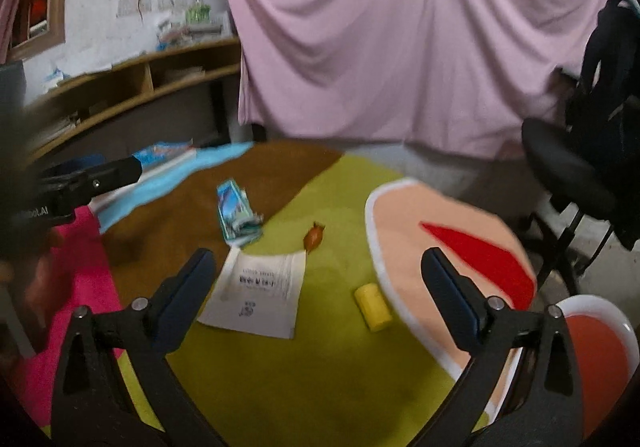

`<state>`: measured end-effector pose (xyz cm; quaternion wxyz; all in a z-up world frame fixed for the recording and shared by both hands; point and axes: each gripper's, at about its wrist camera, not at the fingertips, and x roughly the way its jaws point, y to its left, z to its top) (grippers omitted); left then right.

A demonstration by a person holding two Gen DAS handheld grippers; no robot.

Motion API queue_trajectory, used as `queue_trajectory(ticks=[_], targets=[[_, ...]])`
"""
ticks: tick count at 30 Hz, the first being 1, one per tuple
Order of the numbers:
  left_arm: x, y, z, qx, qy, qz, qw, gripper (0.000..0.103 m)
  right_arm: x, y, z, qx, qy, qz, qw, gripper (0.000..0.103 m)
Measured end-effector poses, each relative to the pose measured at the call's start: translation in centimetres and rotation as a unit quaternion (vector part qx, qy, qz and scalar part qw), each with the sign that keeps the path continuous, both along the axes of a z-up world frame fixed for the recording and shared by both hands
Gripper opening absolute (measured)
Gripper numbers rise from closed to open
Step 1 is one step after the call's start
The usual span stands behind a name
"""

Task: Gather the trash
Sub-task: 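Grasp the green-blue wrapper with the left gripper while the right grasps the white paper sheet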

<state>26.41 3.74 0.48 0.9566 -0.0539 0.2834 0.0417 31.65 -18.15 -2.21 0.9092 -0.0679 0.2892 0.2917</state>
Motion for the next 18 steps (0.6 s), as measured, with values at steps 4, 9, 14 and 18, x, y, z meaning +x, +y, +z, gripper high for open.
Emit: queue_trajectory(ticks=[4, 9, 14, 18], targets=[[0.7, 0.8, -1.0, -0.019, 0.027, -0.001, 0.9995, 0.094, 1.0, 1.0, -1.1, -0.021, 0.042, 0.021, 0.999, 0.103], [1.2, 1.7, -1.5, -0.035, 0.048, 0.004, 0.9982, 0.093, 1.4, 2.8, -1.8, -0.042, 0.074, 0.042, 0.995, 0.103], [1.6, 2.0, -1.6, -0.045, 0.06, -0.001, 0.9972, 0.092, 1.8, 4.6, -2.4, -0.068, 0.094, 0.051, 0.992, 0.103], [2.1, 1.6, -1.6, -0.047, 0.074, -0.017, 0.996, 0.084, 2.0, 5.1, -2.9, -0.094, 0.096, 0.043, 0.99, 0.095]])
